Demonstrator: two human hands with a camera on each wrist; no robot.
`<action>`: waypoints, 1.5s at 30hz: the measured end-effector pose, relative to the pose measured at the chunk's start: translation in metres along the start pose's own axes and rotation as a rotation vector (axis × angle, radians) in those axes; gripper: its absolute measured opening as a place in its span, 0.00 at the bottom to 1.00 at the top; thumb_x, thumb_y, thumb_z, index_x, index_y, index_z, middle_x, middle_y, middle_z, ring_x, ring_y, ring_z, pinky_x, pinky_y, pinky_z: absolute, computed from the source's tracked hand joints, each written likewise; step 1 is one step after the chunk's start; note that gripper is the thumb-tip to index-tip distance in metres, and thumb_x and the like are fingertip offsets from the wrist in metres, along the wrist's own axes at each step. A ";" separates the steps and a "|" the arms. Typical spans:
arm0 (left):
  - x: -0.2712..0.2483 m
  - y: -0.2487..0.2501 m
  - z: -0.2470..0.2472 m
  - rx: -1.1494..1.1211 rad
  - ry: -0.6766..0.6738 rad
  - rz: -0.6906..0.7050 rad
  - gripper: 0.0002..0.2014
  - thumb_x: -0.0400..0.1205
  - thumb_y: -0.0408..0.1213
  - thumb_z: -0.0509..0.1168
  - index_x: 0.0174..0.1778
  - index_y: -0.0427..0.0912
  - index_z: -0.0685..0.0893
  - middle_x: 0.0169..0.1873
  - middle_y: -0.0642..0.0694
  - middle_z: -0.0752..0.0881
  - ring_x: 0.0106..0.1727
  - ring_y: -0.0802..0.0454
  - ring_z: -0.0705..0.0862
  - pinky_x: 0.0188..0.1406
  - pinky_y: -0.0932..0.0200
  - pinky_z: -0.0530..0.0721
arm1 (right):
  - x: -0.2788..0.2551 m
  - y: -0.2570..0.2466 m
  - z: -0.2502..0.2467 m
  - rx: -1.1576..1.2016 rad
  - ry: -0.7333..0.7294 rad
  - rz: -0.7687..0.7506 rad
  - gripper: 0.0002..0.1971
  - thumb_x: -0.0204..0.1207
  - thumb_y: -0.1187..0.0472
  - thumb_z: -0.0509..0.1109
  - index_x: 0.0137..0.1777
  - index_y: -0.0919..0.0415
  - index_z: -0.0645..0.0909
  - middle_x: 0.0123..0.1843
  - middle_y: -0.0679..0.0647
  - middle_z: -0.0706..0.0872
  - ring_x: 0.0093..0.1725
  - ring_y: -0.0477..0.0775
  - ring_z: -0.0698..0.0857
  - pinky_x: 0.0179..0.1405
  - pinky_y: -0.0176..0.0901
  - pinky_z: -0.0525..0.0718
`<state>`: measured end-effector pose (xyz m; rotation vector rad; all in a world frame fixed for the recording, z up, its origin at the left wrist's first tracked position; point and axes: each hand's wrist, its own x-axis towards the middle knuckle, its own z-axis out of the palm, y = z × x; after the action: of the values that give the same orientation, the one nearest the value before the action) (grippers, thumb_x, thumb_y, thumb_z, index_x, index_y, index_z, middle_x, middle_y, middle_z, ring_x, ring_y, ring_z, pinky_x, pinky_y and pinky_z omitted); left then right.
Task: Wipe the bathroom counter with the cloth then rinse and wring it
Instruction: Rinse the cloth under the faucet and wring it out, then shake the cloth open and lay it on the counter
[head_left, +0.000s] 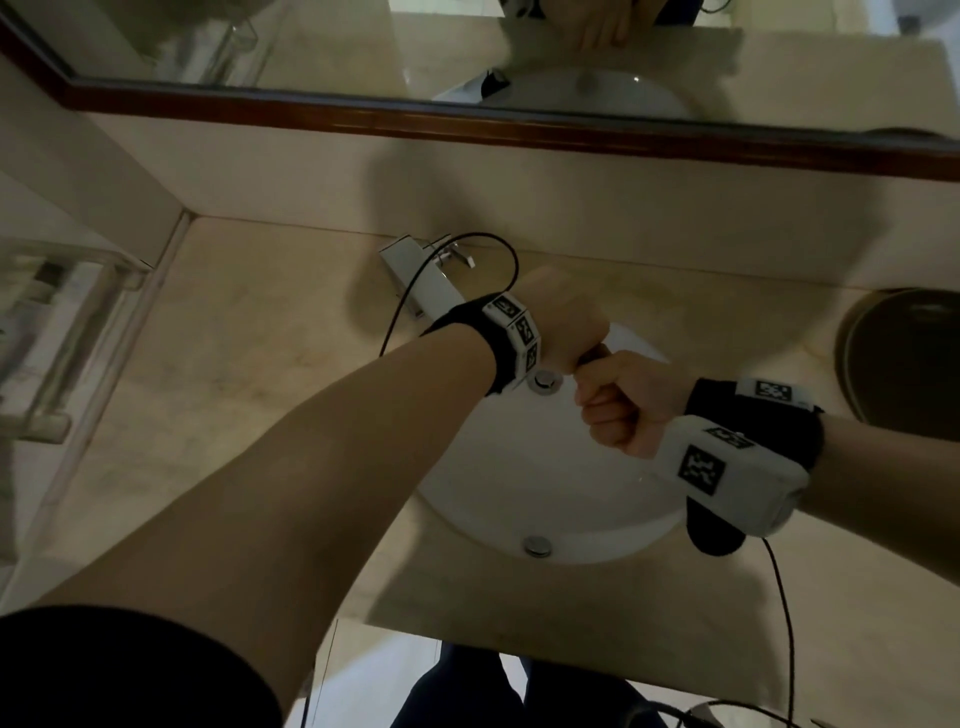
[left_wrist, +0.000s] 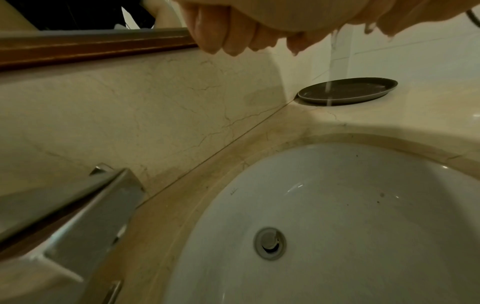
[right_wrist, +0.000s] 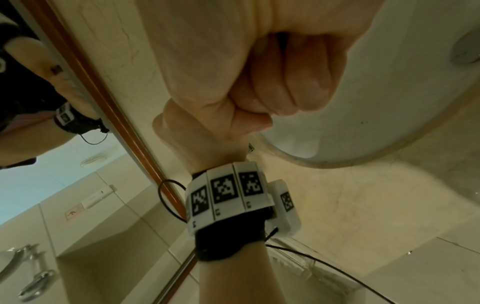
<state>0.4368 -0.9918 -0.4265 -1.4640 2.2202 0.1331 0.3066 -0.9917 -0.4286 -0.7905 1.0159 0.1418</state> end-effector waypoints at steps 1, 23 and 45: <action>0.000 0.001 0.002 -0.001 -0.006 -0.004 0.13 0.83 0.46 0.58 0.40 0.46 0.85 0.23 0.51 0.74 0.23 0.54 0.70 0.20 0.61 0.64 | 0.001 0.001 0.000 0.011 0.005 0.003 0.25 0.73 0.77 0.55 0.25 0.51 0.52 0.17 0.46 0.55 0.14 0.44 0.52 0.14 0.31 0.53; -0.041 0.017 0.020 -0.123 -0.034 -0.258 0.14 0.80 0.43 0.60 0.28 0.45 0.74 0.25 0.49 0.77 0.26 0.51 0.76 0.27 0.58 0.78 | 0.005 0.001 0.014 -1.339 0.316 -0.293 0.09 0.74 0.64 0.67 0.33 0.58 0.72 0.30 0.53 0.75 0.28 0.53 0.73 0.27 0.41 0.70; -0.098 0.065 0.038 -2.063 0.170 -0.649 0.16 0.89 0.41 0.54 0.51 0.33 0.83 0.33 0.38 0.87 0.30 0.48 0.87 0.33 0.55 0.86 | -0.046 0.021 -0.035 -0.576 0.225 -0.726 0.07 0.75 0.68 0.74 0.49 0.56 0.87 0.44 0.48 0.87 0.46 0.48 0.85 0.47 0.32 0.84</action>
<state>0.4229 -0.8694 -0.4283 -2.8303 0.9033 2.5646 0.2472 -0.9880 -0.4126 -1.6854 0.8415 -0.3005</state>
